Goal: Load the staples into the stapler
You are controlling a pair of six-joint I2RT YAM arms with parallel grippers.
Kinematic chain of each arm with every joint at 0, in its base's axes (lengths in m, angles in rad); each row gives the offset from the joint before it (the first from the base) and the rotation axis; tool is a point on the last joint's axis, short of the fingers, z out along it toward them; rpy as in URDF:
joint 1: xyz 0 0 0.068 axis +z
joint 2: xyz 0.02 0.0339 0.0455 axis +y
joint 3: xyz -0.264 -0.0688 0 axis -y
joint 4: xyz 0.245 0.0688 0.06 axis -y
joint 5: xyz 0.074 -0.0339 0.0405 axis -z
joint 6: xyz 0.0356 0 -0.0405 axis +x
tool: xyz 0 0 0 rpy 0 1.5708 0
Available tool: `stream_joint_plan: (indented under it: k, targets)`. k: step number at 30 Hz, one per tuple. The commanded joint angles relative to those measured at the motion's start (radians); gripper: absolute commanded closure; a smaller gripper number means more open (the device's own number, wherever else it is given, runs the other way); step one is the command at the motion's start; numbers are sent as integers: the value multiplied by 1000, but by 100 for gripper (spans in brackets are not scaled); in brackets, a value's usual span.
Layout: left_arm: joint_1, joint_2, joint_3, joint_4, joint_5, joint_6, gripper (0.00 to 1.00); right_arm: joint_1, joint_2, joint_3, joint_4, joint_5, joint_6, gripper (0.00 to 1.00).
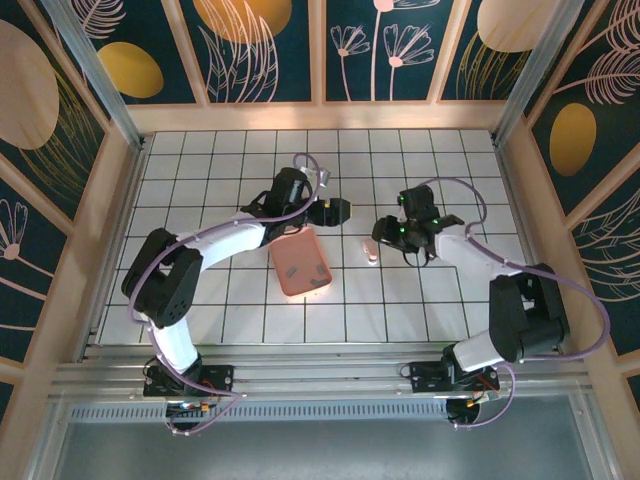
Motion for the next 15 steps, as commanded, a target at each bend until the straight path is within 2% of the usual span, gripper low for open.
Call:
stream_joint_plan:
  k: [1,10,15]
  targets:
    - [21,-54,-42,3,-64,-25,19,49,78,60,-126,98,-94,53]
    - [48,-101,-96,-6,-83,-31,19,117,231,149,-152,142,-152,54]
    - [51,-101,-90,-15,-85,-25,19,127,266,160,-141,145,-159,65]
